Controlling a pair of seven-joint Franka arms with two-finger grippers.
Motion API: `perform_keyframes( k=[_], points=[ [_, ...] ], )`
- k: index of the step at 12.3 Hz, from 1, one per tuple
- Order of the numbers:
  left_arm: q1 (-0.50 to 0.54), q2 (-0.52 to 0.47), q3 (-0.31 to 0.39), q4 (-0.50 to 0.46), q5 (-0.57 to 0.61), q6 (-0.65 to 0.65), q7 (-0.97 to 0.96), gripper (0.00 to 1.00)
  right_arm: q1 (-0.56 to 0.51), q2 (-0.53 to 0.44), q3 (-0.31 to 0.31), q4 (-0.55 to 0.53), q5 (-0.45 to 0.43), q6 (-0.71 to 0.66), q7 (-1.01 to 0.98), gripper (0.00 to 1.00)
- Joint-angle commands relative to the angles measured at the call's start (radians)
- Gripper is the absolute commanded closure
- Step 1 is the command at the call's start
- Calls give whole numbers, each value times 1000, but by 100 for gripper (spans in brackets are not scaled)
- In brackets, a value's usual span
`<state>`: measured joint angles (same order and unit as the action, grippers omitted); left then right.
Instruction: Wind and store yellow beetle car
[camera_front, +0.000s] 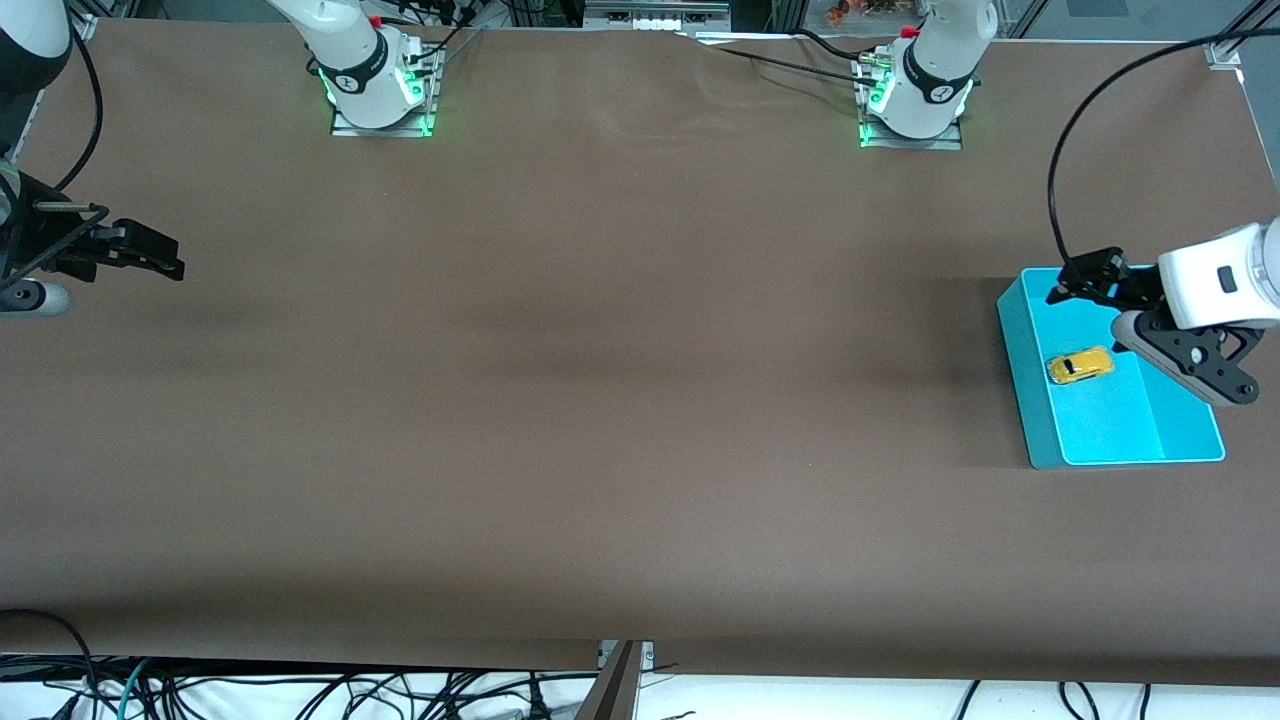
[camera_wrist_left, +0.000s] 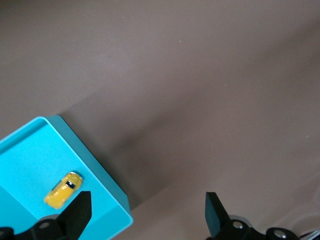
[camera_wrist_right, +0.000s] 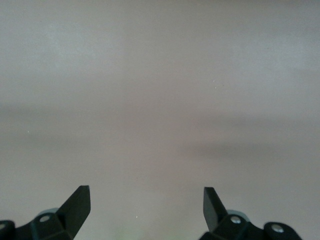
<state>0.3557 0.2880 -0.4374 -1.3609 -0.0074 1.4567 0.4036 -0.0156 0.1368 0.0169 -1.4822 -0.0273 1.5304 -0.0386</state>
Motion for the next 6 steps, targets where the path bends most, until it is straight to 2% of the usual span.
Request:
perform_keyframes(
  k=[1,4,5,6],
  points=[
    [8,-105,2,-6,-22,-42,-126,0,-1,-13,1,-7,15,-6,6,0],
    [14,-174,12,-21,-83,-81,-195,0,-1,-13,1,-7,15,-6,6,0],
    [6,-208,37,-55,-89,-79,-198,0,-1,-13,0,-7,15,-6,6,0],
    [-44,-222,92,-73,-91,-73,-200,0,-1,-13,1,-7,15,-6,6,0]
  ],
)
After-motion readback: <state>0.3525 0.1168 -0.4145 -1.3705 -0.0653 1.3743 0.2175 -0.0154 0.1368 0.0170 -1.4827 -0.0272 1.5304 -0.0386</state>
